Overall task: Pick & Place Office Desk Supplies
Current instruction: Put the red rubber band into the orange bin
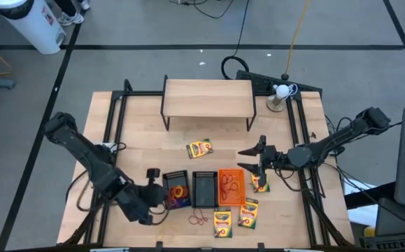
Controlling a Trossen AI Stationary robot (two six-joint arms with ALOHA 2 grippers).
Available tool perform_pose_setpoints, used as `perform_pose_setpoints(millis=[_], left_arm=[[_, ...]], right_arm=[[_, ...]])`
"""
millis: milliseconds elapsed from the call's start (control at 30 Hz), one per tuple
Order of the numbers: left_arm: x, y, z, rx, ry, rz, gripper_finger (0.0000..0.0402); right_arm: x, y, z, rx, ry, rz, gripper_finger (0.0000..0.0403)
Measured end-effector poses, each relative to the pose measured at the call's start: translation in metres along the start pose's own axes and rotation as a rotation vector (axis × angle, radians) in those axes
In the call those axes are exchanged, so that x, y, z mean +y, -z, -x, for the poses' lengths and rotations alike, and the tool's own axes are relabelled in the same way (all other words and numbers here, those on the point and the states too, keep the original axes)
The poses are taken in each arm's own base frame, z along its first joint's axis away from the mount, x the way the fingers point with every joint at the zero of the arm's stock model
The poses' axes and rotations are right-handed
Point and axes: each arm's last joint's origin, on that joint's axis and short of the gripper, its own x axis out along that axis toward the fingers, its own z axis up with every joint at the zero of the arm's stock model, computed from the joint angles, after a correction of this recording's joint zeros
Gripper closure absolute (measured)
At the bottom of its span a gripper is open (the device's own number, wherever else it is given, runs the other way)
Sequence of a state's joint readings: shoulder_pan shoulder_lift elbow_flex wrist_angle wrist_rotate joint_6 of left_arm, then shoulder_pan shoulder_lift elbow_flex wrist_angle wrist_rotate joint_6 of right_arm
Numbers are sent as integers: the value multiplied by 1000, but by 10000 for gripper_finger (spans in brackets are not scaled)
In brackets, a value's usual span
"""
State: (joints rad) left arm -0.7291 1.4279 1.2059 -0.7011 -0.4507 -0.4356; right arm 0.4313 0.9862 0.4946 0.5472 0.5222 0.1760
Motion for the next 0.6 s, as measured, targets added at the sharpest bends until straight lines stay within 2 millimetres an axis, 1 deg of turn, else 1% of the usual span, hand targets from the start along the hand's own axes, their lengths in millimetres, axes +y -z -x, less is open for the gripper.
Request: perform_pose_setpoints(millis=[100,233,433,600], left_arm=[[5,-13,8,-91,-91,-43,401],[17,-27,2,-170,-168,-25,401],[39,-43,-25,-212,-207,-22,401],[58,-56,-42,-259,-237,-42,401]], right_arm=[[3,6,-7,2,-1,-19,206],[8,10,-16,-41,-21,-53,206],[17,6,-22,-155,-196,-43,206],[18,6,-23,-173,-212,-15,206]])
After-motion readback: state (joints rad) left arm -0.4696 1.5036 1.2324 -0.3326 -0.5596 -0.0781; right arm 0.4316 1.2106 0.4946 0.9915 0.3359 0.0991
